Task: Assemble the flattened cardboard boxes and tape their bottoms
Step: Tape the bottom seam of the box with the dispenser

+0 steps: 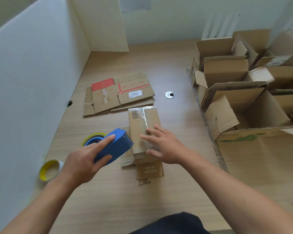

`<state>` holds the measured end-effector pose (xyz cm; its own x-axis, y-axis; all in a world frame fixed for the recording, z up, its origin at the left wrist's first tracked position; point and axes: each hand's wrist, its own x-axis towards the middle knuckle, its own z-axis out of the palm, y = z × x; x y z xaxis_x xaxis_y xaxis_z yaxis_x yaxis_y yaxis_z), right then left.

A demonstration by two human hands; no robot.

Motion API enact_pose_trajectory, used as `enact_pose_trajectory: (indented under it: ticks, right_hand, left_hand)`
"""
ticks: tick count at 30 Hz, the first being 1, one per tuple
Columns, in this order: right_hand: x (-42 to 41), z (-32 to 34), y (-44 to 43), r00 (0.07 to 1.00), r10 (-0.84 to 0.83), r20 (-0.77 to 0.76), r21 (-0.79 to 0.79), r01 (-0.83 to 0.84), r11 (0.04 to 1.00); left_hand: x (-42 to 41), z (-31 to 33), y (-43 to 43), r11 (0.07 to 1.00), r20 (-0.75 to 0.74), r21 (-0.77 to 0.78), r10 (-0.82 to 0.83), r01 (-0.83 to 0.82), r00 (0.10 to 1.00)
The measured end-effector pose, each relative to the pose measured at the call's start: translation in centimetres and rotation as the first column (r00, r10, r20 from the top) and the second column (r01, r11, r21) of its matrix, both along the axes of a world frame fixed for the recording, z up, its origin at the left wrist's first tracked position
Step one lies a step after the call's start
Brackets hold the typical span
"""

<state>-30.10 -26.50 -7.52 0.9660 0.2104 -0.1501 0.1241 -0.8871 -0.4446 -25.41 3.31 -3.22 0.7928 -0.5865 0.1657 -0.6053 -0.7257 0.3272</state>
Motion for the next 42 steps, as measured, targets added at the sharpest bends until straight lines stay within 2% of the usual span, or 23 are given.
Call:
enact_pose_trajectory:
  ticks: [4,7,11,16,19,24,26,29,33,35,38,40,42]
  right_hand:
    - [0.2,2.3,0.4,0.988,-0.134,0.074,0.366,0.098,0.925]
    - [0.3,3.8,0.8,0.996,-0.082,0.022,0.499,0.06,0.865]
    - [0.4,4.1,1.0,0.999,-0.032,0.023,0.551,0.014,0.834]
    - [0.7,4.1,1.2,0.997,-0.082,-0.017,0.603,0.075,0.794]
    - [0.9,4.2,1.4,0.998,-0.04,-0.042,0.596,0.057,0.801]
    - [1.2,4.6,1.4,0.992,-0.109,0.06,0.566,0.056,0.822]
    - [1.1,4.6,1.3,0.991,-0.106,0.084,0.519,0.048,0.853]
    - [1.1,4.3,1.1,0.988,-0.117,0.099,0.45,0.06,0.891]
    - [0.4,3.2,0.9,0.982,-0.179,0.066,0.43,0.134,0.893]
    - [-0.4,2.6,0.5,0.968,-0.247,0.039,0.462,0.202,0.863]
    - [-1.7,1.8,-2.3,0.902,-0.429,-0.038,0.545,0.379,0.748]
    - [-2.8,1.3,-4.2,0.874,-0.462,-0.151,0.57,0.459,0.682]
    - [-3.8,0.6,-4.5,0.861,-0.455,-0.227,0.565,0.497,0.659]
  left_hand:
    - [-0.2,0.8,0.0,0.981,0.172,-0.032,-0.185,0.193,0.968]
    - [-0.4,1.2,0.0,0.966,0.22,-0.019,-0.248,0.259,0.943]
    - [-0.8,1.6,-0.4,0.953,0.268,0.007,-0.294,0.304,0.917]
    - [-1.4,1.7,-0.8,0.938,0.297,0.033,-0.339,0.346,0.893]
    - [-1.5,1.7,-1.0,0.93,0.312,0.048,-0.361,0.365,0.879]
    - [-1.4,2.0,-1.1,0.924,0.295,0.058,-0.378,0.378,0.878]
    - [-1.4,2.1,-1.3,0.927,0.247,0.042,-0.37,0.372,0.895]
    - [-1.3,2.7,-1.5,0.938,0.088,0.012,-0.347,0.347,0.934]
    - [-0.9,3.3,-1.9,0.949,-0.111,0.056,-0.302,0.31,0.947]
    - [-0.4,3.4,-1.8,0.96,-0.233,0.05,-0.256,0.275,0.938]
    - [0.3,3.8,-0.1,0.97,-0.369,0.052,-0.203,0.239,0.907]
    - [0.9,4.5,0.6,0.979,-0.456,0.037,-0.163,0.201,0.875]
    - [1.2,5.1,0.1,0.978,-0.512,0.055,-0.145,0.202,0.847]
